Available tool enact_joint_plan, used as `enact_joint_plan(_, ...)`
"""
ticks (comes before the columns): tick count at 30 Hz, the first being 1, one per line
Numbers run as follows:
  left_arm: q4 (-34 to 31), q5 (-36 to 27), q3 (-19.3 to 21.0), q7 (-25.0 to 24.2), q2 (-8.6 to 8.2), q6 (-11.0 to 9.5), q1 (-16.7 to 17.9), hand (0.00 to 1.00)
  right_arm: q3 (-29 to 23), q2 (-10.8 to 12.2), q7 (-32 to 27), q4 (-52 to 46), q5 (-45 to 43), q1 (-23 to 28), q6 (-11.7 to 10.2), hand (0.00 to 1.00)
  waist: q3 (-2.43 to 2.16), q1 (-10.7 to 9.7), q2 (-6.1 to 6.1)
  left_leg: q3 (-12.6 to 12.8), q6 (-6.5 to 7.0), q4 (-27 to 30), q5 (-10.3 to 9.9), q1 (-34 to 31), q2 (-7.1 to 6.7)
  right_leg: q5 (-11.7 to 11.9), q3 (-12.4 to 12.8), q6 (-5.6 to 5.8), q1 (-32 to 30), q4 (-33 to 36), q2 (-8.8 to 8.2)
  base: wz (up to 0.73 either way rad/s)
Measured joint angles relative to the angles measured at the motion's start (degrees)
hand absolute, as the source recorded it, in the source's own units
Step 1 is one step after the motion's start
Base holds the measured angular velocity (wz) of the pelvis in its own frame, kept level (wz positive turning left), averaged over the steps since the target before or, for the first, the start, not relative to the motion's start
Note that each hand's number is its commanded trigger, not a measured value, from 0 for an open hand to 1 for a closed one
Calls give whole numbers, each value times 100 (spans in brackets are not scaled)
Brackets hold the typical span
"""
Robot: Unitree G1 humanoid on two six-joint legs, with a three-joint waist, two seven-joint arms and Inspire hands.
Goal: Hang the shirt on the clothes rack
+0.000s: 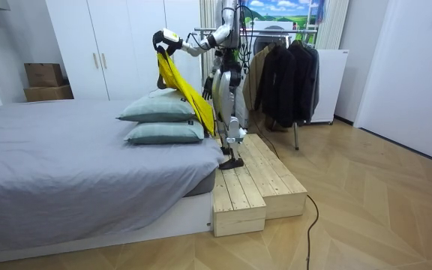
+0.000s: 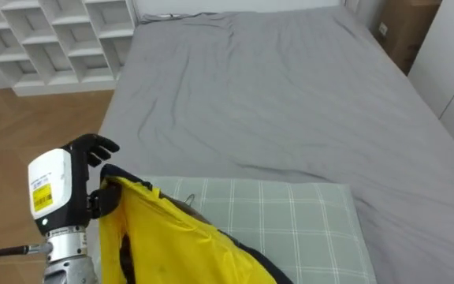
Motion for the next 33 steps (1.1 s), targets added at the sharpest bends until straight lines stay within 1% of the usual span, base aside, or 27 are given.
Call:
enact_joint_plan(7, 6, -5, 0, -1, 0, -5, 213, 100, 0, -1, -3, -2, -16, 54, -8, 0, 4, -1, 3, 2, -10, -88, -15, 212, 0, -47, -3, 6, 169, -10, 6, 0)
enact_joint_plan(16, 5, -3, 1, -9, 0, -5, 219, 100, -158, 0, -12, -20, -31, 106, -14, 0, 14, -6, 1, -1, -17, -106, -57, 326, 3, -108, -10, 15, 286, -13, 7, 0)
enact_joint_plan(23, 5, -2, 1, -9, 0, -5, 219, 100, -166, -2, -33, -168, -35, 197, -16, 0, 18, -4, -2, -2, -18, -106, -73, 331, 4, -119, -11, 14, 295, -18, 8, 0)
enact_joint_plan(27, 5, 0, 3, -36, 0, -5, 219, 100, -173, -2, -32, -187, -57, 221, -17, 0, 28, -5, -5, 0, -19, -107, -106, 402, 7, -141, -4, 22, 360, -20, 13, 0)
enact_joint_plan(29, -3, -1, 3, -37, 0, -5, 218, 100, -178, -2, -32, -189, -56, 220, -17, 0, 29, -35, -2, -1, -20, -106, -118, 412, 8, -147, -8, 26, 372, -24, 14, 0)
enact_joint_plan(33, -21, 2, 3, -37, 1, -6, 218, 100, -271, -1, -31, -189, -55, 222, -17, 0, 30, -38, 2, 8, -20, -107, -123, 408, 8, -148, -12, 26, 379, -49, 14, 0)
